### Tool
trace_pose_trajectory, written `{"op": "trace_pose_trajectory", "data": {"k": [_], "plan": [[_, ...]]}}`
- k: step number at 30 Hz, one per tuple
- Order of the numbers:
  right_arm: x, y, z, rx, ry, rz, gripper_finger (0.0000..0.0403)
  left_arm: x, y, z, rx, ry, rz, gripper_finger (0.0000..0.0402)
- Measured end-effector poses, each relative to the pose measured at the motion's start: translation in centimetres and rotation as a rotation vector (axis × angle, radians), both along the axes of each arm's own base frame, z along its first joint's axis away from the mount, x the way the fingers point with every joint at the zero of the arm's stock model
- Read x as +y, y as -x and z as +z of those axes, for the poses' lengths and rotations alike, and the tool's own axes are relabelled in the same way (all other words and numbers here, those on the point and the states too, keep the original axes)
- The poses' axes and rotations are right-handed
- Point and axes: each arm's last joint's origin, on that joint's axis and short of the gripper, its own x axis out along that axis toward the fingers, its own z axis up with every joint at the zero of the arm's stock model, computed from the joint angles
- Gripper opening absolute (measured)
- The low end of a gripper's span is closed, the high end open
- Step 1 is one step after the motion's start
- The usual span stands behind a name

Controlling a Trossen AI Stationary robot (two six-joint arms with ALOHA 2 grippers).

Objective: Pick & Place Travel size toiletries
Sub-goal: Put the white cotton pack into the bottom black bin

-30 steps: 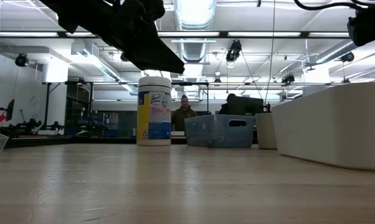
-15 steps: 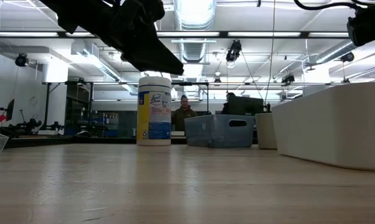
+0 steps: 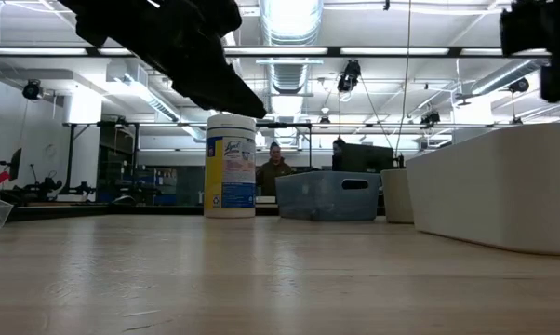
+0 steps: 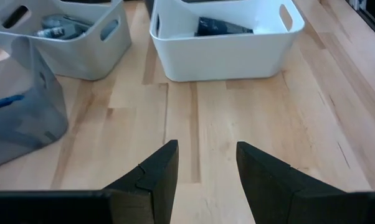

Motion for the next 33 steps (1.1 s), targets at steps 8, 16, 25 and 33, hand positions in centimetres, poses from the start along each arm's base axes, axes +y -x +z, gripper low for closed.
{"op": "trace_pose_trajectory", "data": {"k": [8,16,25,33], "plan": [[0.2,-3.7,0.9,-0.409,0.252,0.137,0.0224,-1.1,1.1,-0.4,0.098,0.044,-0.008,0.0167],[0.8,-7.7,-0.7,-0.697,0.509,0.295,0.0212,-2.1,4.1,1.5,0.174,0.157,-0.006,0.0167],[1.1,-10.4,-4.4,-0.716,0.564,0.331,0.0187,-2.0,7.7,2.3,0.326,0.245,0.087,0.0167],[1.5,-12.7,-6.2,-0.703,0.561,0.337,0.0163,-1.5,9.2,0.3,0.479,0.299,0.220,0.0167]]}}
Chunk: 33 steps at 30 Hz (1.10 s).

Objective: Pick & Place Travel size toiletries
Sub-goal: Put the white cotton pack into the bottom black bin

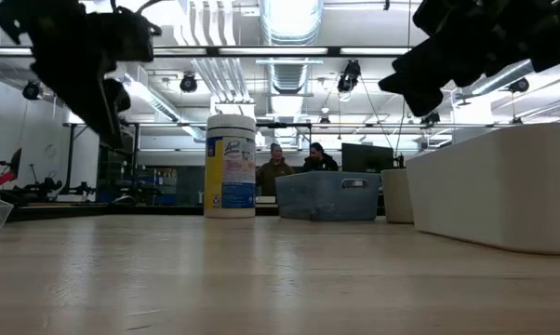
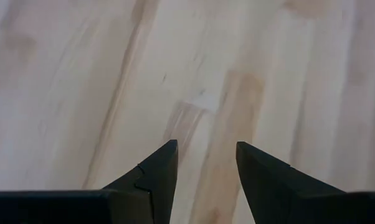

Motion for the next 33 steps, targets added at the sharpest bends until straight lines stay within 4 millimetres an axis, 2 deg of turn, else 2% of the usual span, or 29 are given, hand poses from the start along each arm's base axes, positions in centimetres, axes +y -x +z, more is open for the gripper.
{"op": "trace_pose_trajectory", "data": {"k": [6,10,16,21,26,33], "plan": [[0.2,-1.6,-1.0,0.020,-0.002,-0.002,0.0145,0.3,1.2,-2.6,0.104,0.055,0.067,0.0167],[0.4,-2.6,-1.5,0.047,0.000,-0.002,0.0132,0.3,1.9,-3.5,0.168,0.132,0.089,0.0167],[0.6,-4.3,-1.9,0.076,0.011,0.000,0.0113,0.2,2.5,-3.8,0.257,0.180,0.081,0.0167],[0.8,-5.5,-2.6,0.103,0.032,0.006,0.0095,0.6,3.8,-4.2,0.391,0.146,0.129,0.0167],[0.8,-5.8,-2.9,0.114,0.068,0.022,0.0075,1.0,4.8,-4.3,0.496,0.133,0.222,0.0167],[0.7,-5.3,-2.0,0.084,0.102,0.038,0.0051,1.0,4.9,-4.4,0.514,0.141,0.270,0.0167]]}}
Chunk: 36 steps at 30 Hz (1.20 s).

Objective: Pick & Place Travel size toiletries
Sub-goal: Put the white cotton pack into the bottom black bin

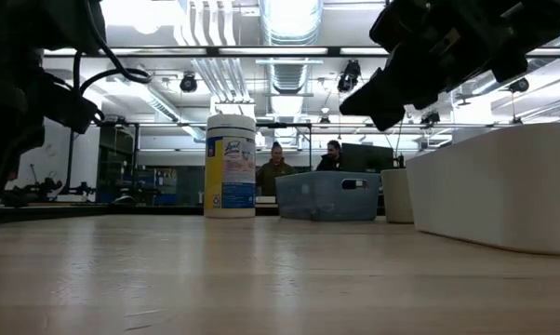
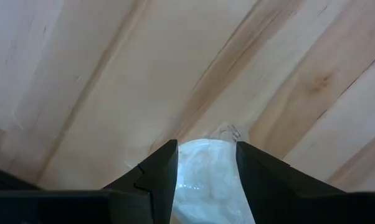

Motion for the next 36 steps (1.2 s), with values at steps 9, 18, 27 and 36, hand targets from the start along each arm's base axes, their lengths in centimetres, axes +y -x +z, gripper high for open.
{"op": "trace_pose_trajectory", "data": {"k": [9,18,27,36], "plan": [[-0.1,0.5,1.2,-0.045,0.019,0.010,0.0034,-0.3,-0.6,1.5,-0.023,0.030,-0.044,0.0167],[-0.1,0.5,1.2,-0.046,0.020,0.010,0.0048,-0.6,-0.3,2.1,0.030,0.122,-0.102,0.0167],[-0.1,0.6,1.0,-0.040,0.022,0.010,0.0079,-0.3,0.9,0.8,0.149,0.113,0.022,0.0167],[-0.1,0.7,0.7,-0.017,0.029,0.010,0.0103,-0.5,0.9,0.1,0.146,0.167,0.036,0.0167]]}}
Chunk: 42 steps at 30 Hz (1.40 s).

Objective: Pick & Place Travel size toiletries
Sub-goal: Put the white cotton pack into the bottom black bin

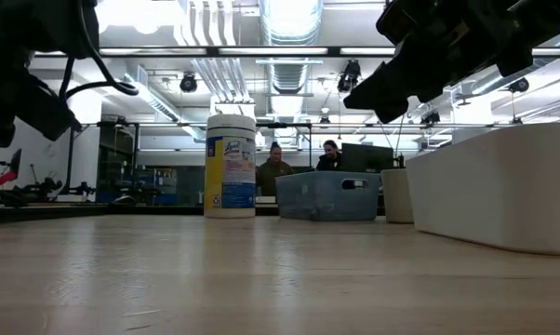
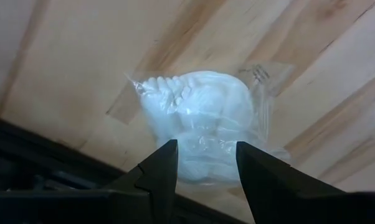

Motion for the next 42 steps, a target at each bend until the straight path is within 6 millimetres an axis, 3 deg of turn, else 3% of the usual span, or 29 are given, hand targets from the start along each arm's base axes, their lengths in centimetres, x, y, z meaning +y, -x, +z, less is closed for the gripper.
{"op": "trace_pose_trajectory", "data": {"k": [22,28,36,42], "plan": [[0.0,0.0,-0.1,0.001,0.020,0.007,0.0139,-0.2,-2.1,-0.2,-0.224,-0.102,0.034,0.0159],[0.0,0.2,-0.4,0.037,0.023,0.007,0.0144,-0.4,-2.7,-1.2,-0.181,-0.118,0.028,0.0113],[0.0,0.2,-0.5,0.047,0.003,-0.002,0.0126,-0.7,-3.7,-2.0,-0.211,-0.113,-0.029,0.0015],[-0.1,0.4,0.1,0.030,-0.019,-0.011,0.0101,-0.9,-4.8,-1.2,-0.409,-0.149,-0.081,0.0008]]}}
